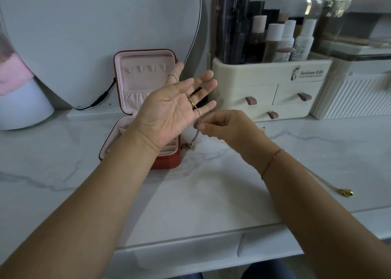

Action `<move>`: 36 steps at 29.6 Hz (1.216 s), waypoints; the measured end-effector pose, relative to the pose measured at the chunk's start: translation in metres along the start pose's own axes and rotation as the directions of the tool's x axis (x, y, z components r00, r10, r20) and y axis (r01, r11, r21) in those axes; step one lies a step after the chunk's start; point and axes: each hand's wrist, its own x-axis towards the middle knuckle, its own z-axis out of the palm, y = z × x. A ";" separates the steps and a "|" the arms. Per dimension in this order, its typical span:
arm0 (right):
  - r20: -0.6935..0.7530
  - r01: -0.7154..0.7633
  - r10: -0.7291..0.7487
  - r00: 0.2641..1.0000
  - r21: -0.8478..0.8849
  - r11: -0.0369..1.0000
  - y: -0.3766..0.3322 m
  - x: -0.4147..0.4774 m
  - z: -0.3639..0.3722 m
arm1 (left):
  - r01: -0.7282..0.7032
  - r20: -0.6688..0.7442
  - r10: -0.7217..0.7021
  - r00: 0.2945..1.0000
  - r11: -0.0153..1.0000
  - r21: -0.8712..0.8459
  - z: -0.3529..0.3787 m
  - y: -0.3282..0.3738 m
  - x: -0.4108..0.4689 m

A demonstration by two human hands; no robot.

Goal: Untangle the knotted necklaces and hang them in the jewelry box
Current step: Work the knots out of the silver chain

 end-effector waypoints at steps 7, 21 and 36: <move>-0.260 0.103 -0.094 0.961 0.023 0.994 0.000 0.003 -0.005 | 0.022 -0.103 0.004 0.995 0.967 0.253 0.002 -0.005 0.003; -0.273 0.083 -0.015 0.962 0.239 0.967 -0.003 0.005 -0.015 | 0.079 -0.205 0.102 0.973 0.693 0.717 -0.001 -0.018 0.001; -0.274 -0.055 0.036 0.961 -0.064 0.996 0.005 0.003 -0.018 | 0.086 -0.265 0.167 0.950 0.675 0.733 -0.010 -0.010 0.000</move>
